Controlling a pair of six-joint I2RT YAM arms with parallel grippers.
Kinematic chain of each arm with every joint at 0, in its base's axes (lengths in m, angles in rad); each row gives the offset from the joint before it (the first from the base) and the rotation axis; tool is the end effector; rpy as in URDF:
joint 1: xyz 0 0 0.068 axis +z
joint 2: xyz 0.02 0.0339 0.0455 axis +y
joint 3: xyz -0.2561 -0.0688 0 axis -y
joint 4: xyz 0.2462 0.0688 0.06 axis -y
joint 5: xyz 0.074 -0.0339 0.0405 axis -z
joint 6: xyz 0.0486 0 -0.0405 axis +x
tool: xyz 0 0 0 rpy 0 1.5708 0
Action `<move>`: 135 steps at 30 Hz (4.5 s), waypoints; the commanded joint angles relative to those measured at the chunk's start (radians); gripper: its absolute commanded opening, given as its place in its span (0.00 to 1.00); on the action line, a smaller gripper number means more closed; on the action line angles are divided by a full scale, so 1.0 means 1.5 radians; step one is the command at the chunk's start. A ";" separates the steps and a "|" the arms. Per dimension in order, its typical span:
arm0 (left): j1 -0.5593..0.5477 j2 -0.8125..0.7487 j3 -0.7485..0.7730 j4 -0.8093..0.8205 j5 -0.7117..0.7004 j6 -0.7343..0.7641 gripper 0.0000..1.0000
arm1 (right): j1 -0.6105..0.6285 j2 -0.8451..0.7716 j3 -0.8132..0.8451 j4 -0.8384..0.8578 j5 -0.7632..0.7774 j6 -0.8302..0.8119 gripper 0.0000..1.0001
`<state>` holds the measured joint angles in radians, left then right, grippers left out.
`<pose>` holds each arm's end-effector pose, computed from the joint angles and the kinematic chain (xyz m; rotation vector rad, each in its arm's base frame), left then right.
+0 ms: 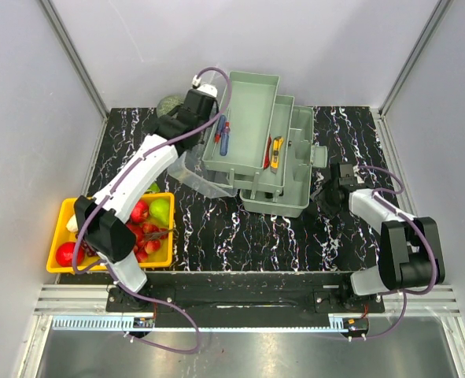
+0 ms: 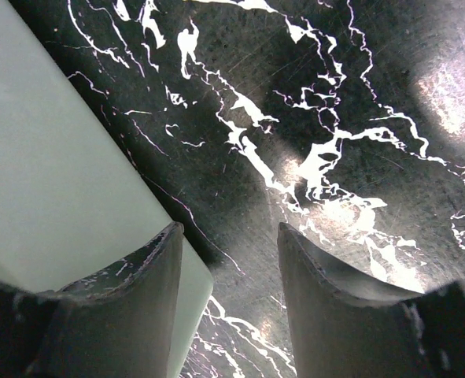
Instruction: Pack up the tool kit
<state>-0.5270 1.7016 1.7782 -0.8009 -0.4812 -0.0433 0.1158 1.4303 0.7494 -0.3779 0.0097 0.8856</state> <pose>0.3415 -0.1727 0.3685 0.2902 2.1897 0.2387 0.2715 0.0311 0.1518 1.0054 2.4728 0.3240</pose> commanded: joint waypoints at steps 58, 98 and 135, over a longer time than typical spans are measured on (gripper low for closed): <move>-0.395 0.235 0.239 0.090 -0.356 0.158 0.15 | 0.096 0.256 0.121 0.211 -0.261 -0.017 0.48; -0.098 -0.052 0.098 0.105 0.217 -0.151 0.95 | 0.045 0.058 0.019 0.120 -0.123 -0.039 0.54; 0.185 -0.021 -0.208 0.238 0.728 -0.352 0.99 | -0.061 0.333 0.117 0.655 -0.430 0.148 0.66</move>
<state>-0.2531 1.6600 1.4780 -0.4297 0.6239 -0.6090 0.0265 1.8935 0.8806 0.3420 -0.5198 1.0115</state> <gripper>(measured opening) 0.988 0.658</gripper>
